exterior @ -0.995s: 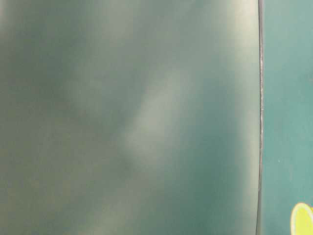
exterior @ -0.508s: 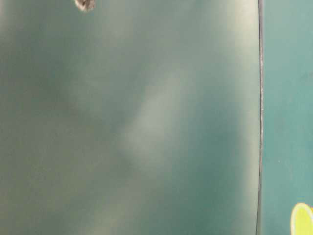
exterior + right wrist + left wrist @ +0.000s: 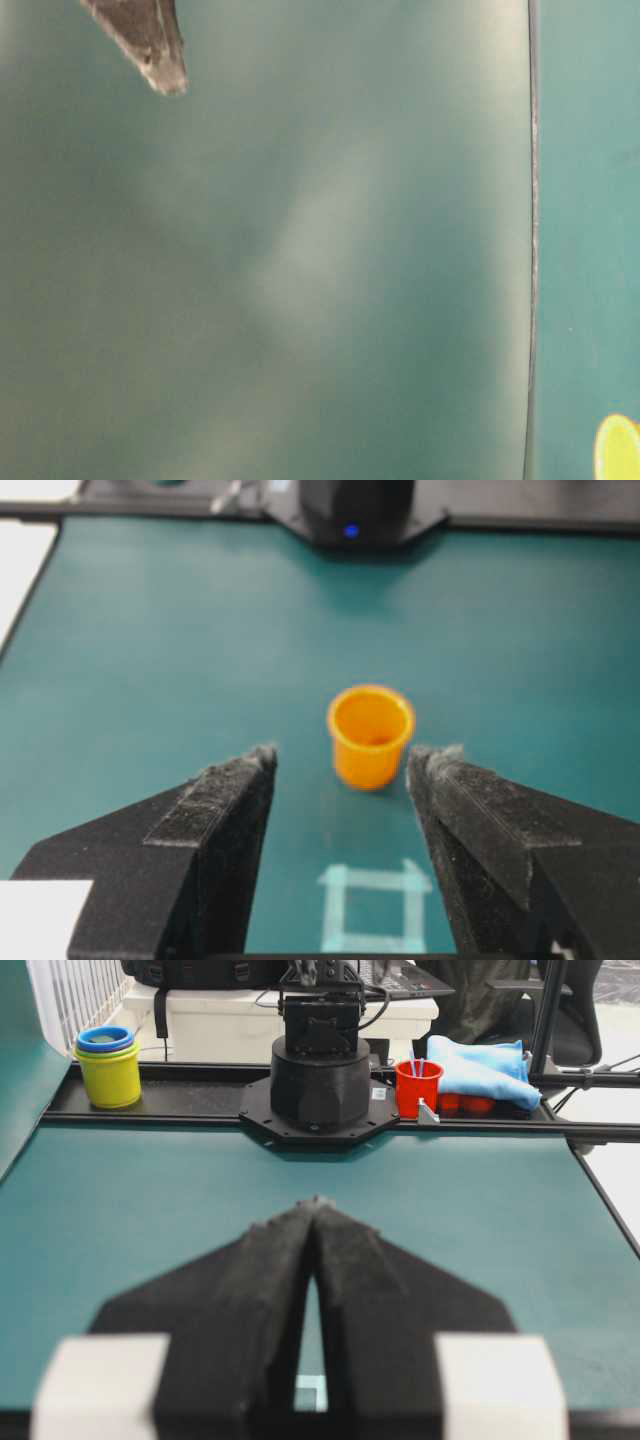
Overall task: Lift the orange block with right arm.
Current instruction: 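Move the open right gripper left toward the small orange cube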
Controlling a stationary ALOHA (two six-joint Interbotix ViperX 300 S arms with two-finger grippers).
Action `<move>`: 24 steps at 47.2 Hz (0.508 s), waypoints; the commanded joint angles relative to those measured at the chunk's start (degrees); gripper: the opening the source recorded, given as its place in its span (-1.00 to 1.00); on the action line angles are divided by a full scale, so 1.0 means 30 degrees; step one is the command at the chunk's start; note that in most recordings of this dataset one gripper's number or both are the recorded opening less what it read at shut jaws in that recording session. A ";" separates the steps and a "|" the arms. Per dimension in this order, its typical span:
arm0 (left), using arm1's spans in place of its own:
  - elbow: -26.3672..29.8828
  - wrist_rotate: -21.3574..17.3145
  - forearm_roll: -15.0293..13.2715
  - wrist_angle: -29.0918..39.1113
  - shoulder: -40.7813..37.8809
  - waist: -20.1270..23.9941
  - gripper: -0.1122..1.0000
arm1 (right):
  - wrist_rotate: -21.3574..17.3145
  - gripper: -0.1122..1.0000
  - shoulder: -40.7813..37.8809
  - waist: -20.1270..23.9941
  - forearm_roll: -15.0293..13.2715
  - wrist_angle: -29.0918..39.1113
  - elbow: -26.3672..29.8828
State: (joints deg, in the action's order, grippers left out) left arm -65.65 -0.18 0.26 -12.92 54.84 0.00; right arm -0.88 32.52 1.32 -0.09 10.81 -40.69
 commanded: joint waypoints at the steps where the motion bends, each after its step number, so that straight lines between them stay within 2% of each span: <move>1: 0.0557 0.0029 0.0029 -0.0088 -0.0176 -0.0029 -0.80 | -0.0059 0.29 -0.0498 0.0293 0.0088 0.0322 0.1143; 11: 0.0557 0.0059 0.0029 -0.0117 -0.0176 -0.0029 -0.80 | -0.0205 0.34 -0.1875 0.0557 0.0205 0.1201 0.2285; 24: 0.0557 0.0059 0.0029 -0.0088 -0.0176 -0.0029 -0.80 | -0.1904 0.35 -0.3750 0.0938 0.0615 0.2373 0.3574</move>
State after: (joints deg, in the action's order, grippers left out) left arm -65.65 -0.09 0.26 -12.92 54.76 0.00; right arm -5.80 21.80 3.52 1.41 17.58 -32.52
